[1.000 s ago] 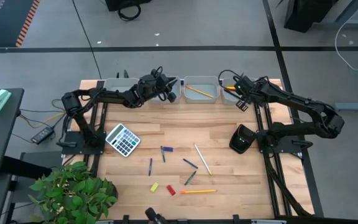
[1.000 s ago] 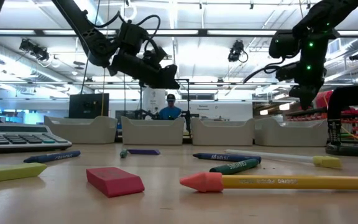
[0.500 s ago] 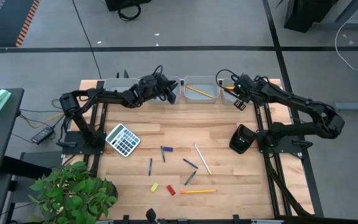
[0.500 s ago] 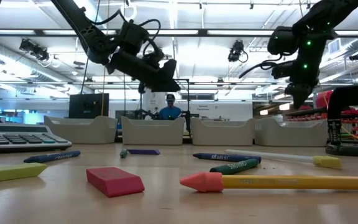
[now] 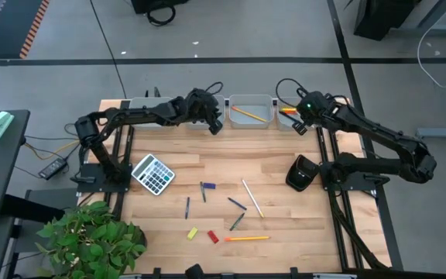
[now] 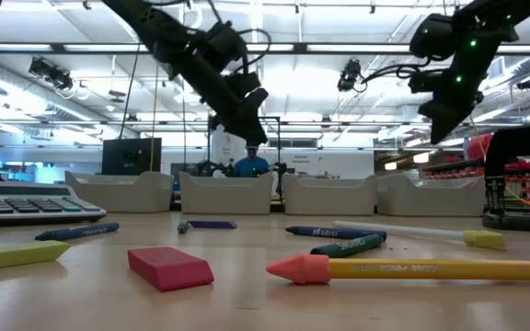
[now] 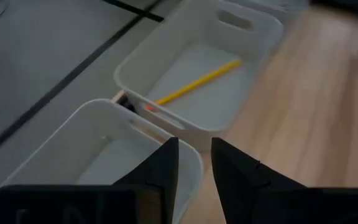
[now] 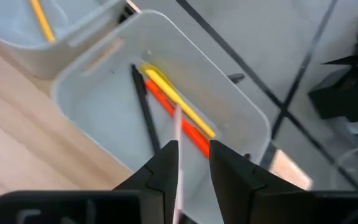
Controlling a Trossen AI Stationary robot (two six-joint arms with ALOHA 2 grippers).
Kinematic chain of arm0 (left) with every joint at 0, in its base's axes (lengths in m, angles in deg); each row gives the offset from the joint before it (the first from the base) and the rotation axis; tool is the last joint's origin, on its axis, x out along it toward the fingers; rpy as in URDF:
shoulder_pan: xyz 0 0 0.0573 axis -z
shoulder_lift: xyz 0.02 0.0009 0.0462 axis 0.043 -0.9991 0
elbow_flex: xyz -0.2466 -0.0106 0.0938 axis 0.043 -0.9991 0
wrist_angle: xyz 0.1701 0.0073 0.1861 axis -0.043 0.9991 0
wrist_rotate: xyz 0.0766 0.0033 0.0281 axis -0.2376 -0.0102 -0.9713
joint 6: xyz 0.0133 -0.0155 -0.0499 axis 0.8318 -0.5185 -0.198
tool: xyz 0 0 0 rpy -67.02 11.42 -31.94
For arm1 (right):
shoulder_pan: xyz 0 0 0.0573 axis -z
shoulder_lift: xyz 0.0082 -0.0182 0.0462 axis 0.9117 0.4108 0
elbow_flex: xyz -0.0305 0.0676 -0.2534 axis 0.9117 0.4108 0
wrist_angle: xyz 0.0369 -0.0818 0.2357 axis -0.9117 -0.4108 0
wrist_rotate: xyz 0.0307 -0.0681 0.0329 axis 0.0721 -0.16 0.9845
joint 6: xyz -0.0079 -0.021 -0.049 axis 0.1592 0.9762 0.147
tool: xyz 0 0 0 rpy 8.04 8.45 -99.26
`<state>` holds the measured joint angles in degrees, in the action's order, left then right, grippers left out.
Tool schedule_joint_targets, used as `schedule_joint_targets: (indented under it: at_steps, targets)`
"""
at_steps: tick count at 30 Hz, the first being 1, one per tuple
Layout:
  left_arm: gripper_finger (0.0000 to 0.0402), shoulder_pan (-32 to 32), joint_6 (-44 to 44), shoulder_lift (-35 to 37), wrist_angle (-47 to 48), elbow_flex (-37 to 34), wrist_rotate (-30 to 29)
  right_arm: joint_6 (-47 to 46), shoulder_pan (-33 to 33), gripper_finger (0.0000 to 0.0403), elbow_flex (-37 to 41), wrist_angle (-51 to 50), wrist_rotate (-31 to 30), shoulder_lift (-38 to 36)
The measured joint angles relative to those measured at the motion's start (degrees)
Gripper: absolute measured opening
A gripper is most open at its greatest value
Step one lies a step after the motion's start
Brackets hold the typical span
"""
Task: Sort crayons/erasers/pens/pencils in bins
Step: Put the top green crayon into the gray bin
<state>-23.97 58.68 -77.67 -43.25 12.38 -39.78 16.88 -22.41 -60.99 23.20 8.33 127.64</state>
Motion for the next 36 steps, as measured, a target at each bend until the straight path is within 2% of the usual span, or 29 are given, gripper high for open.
schedule_joint_targets:
  at_steps: [4, 8, 14, 20, 30, 36]
  targets:
    - [0.01, 2.32, 5.62, 0.0, 3.42, 2.72, -0.01, -3.21, -0.29, 0.0099, 0.0, 0.01, 6.04, -2.14]
    - [0.009, 5.44, 10.71, 0.0, 3.47, 4.11, -0.04, -6.22, -3.55, 0.0099, 0.0, 0.04, 10.73, -3.66]
    - [0.0075, 8.69, 16.26, -0.02, -0.44, 4.35, -0.15, -10.39, -11.0, 0.0099, 0.0, 0.35, 10.79, -4.24]
    - [0.0066, 8.76, 16.3, -0.02, -7.56, 4.37, -0.3, -14.05, -16.27, 0.0099, 0.0, 0.3, 10.79, -4.24]
    - [0.0064, 8.77, 16.53, -0.02, -3.71, 4.33, -0.26, -16.76, -27.08, 0.0098, 0.0, 0.93, 10.94, -4.19]
    - [0.0055, 8.18, 20.44, -0.02, -2.78, 4.33, -0.22, -21.22, -32.11, 0.0098, 0.0, 0.94, 11.87, -2.42]
